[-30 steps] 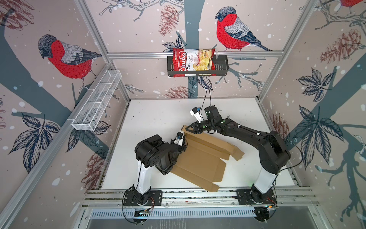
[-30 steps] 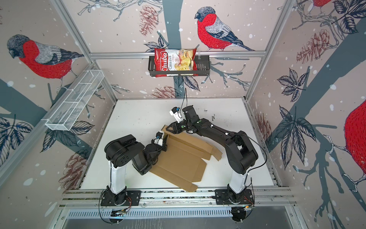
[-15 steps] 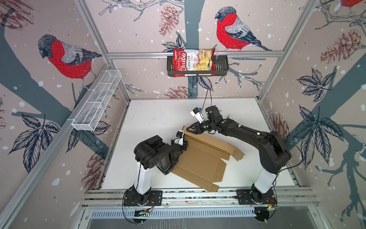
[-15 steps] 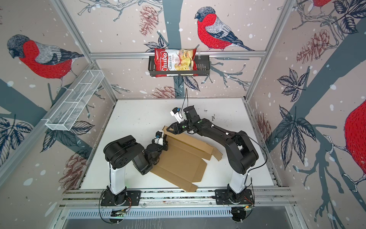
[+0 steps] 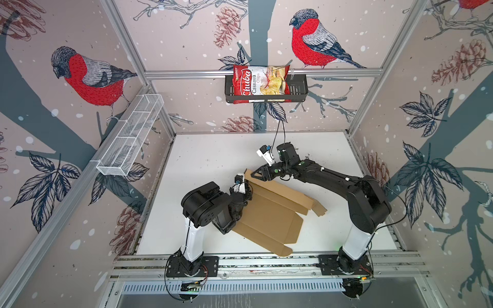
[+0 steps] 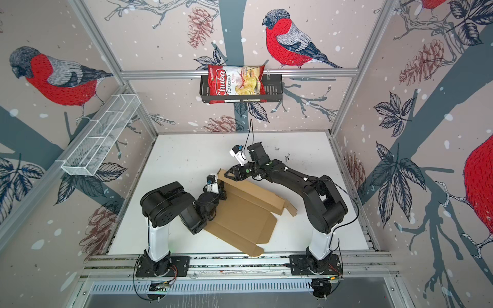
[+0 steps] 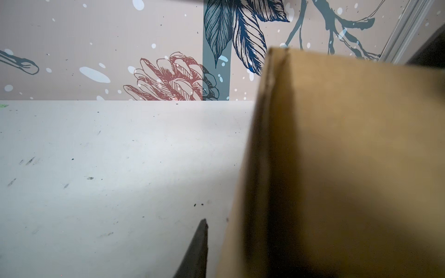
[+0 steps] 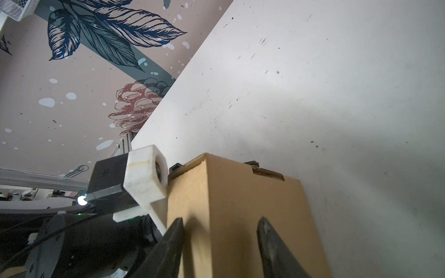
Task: Assemble paper box
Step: First fold the bottom flaps of a flat cardboard box at the center of the table.
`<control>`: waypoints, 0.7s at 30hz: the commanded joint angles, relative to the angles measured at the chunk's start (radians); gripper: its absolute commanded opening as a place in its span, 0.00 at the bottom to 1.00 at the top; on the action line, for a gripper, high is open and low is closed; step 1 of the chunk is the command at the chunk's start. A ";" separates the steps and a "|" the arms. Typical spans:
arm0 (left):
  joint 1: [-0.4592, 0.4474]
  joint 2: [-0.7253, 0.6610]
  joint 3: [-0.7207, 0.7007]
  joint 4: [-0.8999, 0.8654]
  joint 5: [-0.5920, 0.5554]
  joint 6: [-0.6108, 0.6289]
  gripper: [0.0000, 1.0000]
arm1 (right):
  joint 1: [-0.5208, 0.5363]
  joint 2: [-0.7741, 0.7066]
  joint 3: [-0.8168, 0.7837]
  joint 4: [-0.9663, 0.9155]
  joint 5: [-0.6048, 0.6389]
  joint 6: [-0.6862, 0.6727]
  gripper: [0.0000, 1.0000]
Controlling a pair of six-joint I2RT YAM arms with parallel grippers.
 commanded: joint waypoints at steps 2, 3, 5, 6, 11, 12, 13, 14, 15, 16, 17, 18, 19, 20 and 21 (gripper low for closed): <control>0.001 -0.008 0.005 0.216 -0.034 -0.020 0.25 | -0.009 0.005 0.002 -0.075 0.001 -0.012 0.51; 0.002 -0.009 0.006 0.211 -0.035 -0.021 0.23 | -0.011 0.004 0.003 -0.074 0.001 -0.012 0.51; 0.002 -0.010 0.006 0.210 -0.050 -0.032 0.15 | -0.010 0.008 0.004 -0.076 -0.004 -0.012 0.51; 0.002 -0.010 0.004 0.215 -0.050 -0.036 0.14 | -0.010 0.010 0.006 -0.079 -0.007 -0.012 0.51; 0.000 -0.022 0.005 0.215 -0.042 -0.048 0.14 | -0.010 0.013 0.008 -0.084 -0.013 -0.014 0.51; 0.000 -0.023 0.004 0.215 -0.045 -0.050 0.14 | -0.010 0.014 0.007 -0.082 -0.012 -0.016 0.51; 0.000 -0.023 0.002 0.216 -0.049 -0.049 0.14 | -0.010 0.013 0.008 -0.082 -0.009 -0.016 0.51; 0.000 -0.023 0.002 0.215 -0.054 -0.048 0.12 | -0.011 0.013 0.009 -0.082 -0.007 -0.017 0.51; 0.000 -0.023 0.000 0.215 -0.057 -0.044 0.12 | -0.010 0.013 0.010 -0.082 -0.006 -0.019 0.52; -0.001 -0.023 -0.002 0.215 -0.056 -0.032 0.12 | -0.013 0.011 0.012 -0.082 -0.005 -0.025 0.52; -0.002 -0.023 -0.004 0.215 -0.057 -0.018 0.12 | -0.016 0.005 0.013 -0.078 0.001 -0.031 0.53; -0.003 -0.023 -0.007 0.215 -0.059 -0.002 0.12 | -0.020 -0.002 0.014 -0.071 0.008 -0.032 0.54; -0.006 -0.022 -0.010 0.215 -0.064 0.024 0.12 | -0.026 -0.011 0.016 -0.062 0.012 -0.037 0.55; -0.007 -0.019 -0.014 0.215 -0.074 0.047 0.12 | -0.033 -0.022 0.019 -0.053 0.013 -0.044 0.57; -0.007 -0.019 -0.019 0.215 -0.084 0.058 0.12 | -0.039 -0.036 0.025 -0.046 0.022 -0.053 0.59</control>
